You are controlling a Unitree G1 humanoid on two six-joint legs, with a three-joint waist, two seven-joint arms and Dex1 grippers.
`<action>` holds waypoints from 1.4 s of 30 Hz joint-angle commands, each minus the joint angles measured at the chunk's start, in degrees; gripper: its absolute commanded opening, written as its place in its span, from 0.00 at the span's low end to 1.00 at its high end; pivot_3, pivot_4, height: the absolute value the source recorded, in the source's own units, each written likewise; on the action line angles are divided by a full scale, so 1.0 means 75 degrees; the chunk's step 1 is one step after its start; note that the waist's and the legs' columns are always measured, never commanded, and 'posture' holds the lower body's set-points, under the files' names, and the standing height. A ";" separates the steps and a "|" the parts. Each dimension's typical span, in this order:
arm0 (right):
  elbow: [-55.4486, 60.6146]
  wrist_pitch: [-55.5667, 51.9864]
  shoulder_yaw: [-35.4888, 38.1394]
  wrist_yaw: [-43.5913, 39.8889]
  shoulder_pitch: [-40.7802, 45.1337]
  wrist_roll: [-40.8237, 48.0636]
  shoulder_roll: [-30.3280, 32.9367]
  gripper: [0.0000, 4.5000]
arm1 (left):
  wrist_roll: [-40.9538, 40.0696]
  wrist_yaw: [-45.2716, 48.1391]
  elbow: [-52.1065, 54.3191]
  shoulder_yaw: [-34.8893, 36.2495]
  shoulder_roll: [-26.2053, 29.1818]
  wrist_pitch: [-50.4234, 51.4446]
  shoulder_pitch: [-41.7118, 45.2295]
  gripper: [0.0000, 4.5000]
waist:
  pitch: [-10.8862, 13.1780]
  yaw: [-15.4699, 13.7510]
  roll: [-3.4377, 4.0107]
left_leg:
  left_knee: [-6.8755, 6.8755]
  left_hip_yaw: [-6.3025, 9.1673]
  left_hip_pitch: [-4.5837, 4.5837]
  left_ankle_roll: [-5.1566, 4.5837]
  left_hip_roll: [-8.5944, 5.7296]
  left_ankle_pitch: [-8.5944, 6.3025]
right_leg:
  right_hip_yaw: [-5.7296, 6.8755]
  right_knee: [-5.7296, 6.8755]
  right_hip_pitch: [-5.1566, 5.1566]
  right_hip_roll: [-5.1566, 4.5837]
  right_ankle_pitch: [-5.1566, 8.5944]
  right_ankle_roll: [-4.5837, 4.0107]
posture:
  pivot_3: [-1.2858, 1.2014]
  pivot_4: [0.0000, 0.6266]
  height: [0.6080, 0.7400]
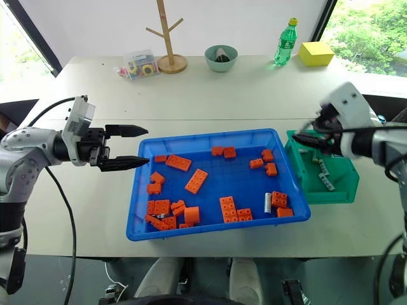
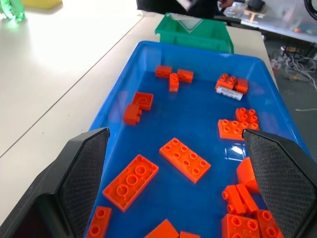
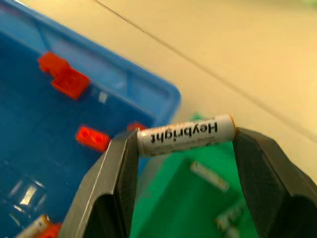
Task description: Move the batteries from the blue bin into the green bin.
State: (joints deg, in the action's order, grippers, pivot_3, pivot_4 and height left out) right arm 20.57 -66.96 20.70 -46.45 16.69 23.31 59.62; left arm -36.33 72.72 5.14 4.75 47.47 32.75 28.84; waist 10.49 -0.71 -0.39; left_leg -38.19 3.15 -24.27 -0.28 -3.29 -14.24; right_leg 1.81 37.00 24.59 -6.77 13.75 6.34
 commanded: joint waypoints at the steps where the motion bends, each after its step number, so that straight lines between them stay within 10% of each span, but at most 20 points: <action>1: 0.0262 0.0086 0.0427 0.0160 -0.0320 0.0118 -0.0109 0.50 | 0.0073 0.0085 -0.0066 -0.0083 -0.0088 -0.0177 0.0365 1.00 | 0.0000 0.0027 0.0000 | -0.0003 -0.0004 0.0001 0.0000 0.0000 0.0000 | -0.0002 0.0002 0.0001 0.0000 0.0000 0.0000 | 0.52 0.24 0.72; 7: 0.0062 0.0359 0.0497 0.0471 -0.0504 0.0018 -0.0063 1.00 | 0.0137 0.0194 -0.0208 -0.0142 -0.0129 -0.0222 0.0539 1.00 | 0.0000 0.0061 0.0001 | -0.0002 -0.0002 0.0004 0.0000 0.0005 0.0000 | -0.0003 0.0003 0.0001 0.0006 0.0000 0.0000 | 0.52 0.24 0.72; 22: 0.1666 0.0728 -0.0138 -0.2349 -0.0508 0.2242 0.1427 1.00 | 0.0025 0.0350 0.0037 -0.0126 -0.0005 -0.0016 0.0407 1.00 | 0.0004 -0.0005 -0.0004 | -0.0001 0.0005 -0.0001 -0.0004 0.0005 -0.0002 | 0.0003 -0.0008 -0.0004 0.0002 0.0001 0.0000 | 0.52 0.24 0.72; 31: 0.0582 0.3429 -0.2275 -0.3399 -0.0899 0.0388 0.2220 1.00 | -0.0008 0.0281 0.0183 -0.0092 -0.0020 0.0060 0.0365 1.00 | 0.0004 0.0024 -0.0004 | -0.0005 0.0001 0.0000 -0.0003 0.0007 -0.0003 | 0.0002 -0.0022 -0.0006 -0.0002 0.0001 0.0000 | 0.52 0.24 0.72; 42: -0.0388 0.4581 -0.4041 -0.3251 0.0433 -0.1152 0.1293 1.00 | -0.0194 0.0029 0.0634 0.0220 0.0115 0.0242 -0.0087 1.00 | 0.0006 0.0000 -0.0004 | -0.0006 0.0003 -0.0004 -0.0001 0.0009 -0.0002 | -0.0001 -0.0027 -0.0004 -0.0006 0.0001 -0.0002 | 0.52 0.24 0.72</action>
State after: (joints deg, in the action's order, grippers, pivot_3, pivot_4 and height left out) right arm 18.18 -35.17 -9.49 -70.64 18.47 16.89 69.21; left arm -36.75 73.27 7.97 4.03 47.26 34.54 27.80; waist 10.54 -0.71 -0.42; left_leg -38.23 3.17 -24.31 -0.28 -3.23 -14.26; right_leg 1.80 36.80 24.57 -6.81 13.76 6.32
